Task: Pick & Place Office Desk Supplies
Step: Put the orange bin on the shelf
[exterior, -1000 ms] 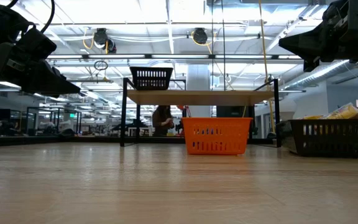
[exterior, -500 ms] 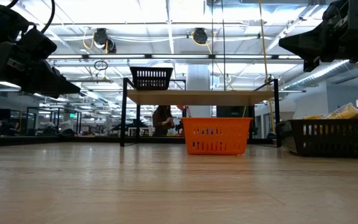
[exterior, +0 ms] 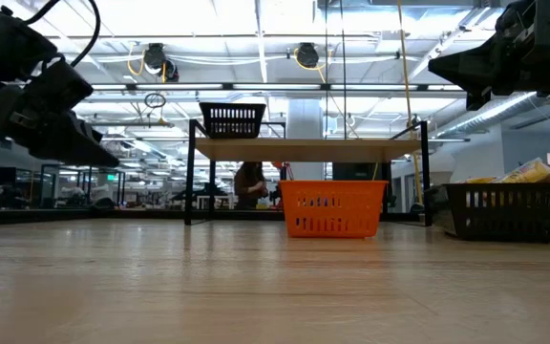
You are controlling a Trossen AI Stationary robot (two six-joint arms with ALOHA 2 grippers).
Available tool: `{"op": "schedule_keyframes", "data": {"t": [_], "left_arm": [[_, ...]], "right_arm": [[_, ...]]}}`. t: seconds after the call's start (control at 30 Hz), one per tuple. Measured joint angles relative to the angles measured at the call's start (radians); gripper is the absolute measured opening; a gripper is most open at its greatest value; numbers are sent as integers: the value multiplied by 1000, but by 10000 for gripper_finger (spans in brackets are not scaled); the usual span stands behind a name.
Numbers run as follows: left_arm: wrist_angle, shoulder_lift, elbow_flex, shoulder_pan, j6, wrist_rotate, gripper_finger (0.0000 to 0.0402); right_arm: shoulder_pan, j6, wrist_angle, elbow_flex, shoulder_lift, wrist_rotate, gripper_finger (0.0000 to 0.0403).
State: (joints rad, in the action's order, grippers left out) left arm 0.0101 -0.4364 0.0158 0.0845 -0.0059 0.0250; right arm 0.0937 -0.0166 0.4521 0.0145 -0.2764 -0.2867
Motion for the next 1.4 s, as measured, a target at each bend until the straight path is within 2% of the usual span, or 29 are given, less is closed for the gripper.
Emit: {"op": "schedule_keyframes", "data": {"t": [0.17,0.47,0.73,1.4], "left_arm": [[2,-9,0,0,-8,0,20],[3,-9,0,0,-9,0,2],[5,-9,-1,0,-12,-1,22],[1,-9,-1,0,-23,-2,24]], "right_arm": [[0,1,0,0,0,0,0],[0,2,0,0,-22,0,0],[0,2,10,0,-30,0,0],[0,-6,11,0,-30,0,0]]}}
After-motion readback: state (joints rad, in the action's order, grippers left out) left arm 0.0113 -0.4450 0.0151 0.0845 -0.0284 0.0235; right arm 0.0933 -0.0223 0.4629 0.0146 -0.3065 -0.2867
